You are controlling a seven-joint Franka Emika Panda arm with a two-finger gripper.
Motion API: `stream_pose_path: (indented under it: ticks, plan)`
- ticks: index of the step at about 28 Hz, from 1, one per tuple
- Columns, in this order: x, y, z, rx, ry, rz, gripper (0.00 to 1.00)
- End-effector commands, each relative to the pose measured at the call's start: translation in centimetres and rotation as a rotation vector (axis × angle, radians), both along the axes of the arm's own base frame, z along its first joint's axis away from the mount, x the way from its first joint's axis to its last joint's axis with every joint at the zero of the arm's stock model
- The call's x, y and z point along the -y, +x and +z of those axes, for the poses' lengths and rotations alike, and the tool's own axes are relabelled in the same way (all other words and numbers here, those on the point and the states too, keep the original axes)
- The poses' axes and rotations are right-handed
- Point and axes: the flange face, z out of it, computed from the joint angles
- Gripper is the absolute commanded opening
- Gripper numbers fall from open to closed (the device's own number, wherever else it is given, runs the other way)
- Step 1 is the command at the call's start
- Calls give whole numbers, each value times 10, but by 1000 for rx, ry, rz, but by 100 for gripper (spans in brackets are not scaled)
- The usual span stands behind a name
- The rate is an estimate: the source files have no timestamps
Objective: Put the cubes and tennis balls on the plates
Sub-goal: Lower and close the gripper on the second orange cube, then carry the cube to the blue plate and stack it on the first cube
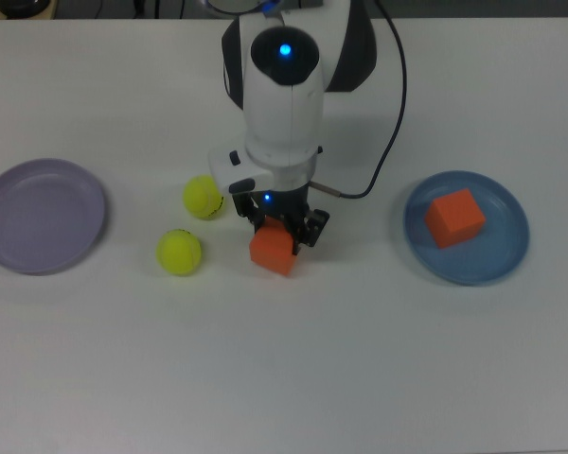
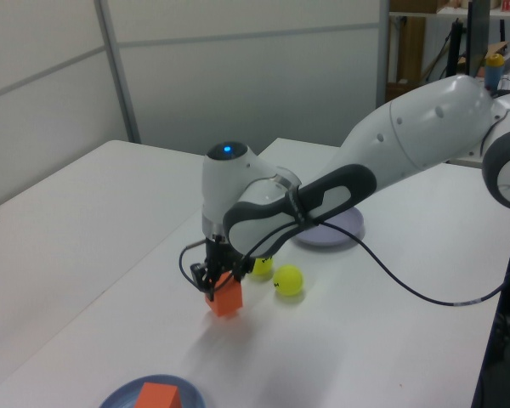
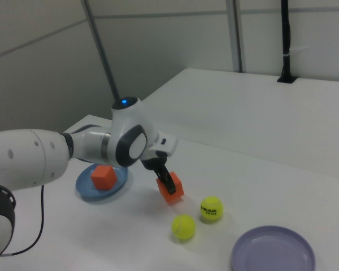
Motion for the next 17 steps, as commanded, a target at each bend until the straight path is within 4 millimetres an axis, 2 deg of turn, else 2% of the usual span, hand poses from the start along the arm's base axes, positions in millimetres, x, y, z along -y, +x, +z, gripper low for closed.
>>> stream_pose_path:
  ticks: [1, 3, 4, 9, 10, 14, 15, 17]
  plan:
    - [-30, -23, 52, 34, 43, 69, 0]
    - [-46, -30, 66, 50, 61, 94, 0]
    - [-64, -38, 77, 62, 79, 120, 0]
    - [-109, -58, 94, 77, 120, 184, 0]
    - [-126, -67, 97, 77, 132, 213, 0]
    - [-157, -87, 96, 77, 137, 259, 0]
    - [-172, -96, 94, 73, 138, 272, 0]
    - [-184, -105, 92, 71, 136, 288, 0]
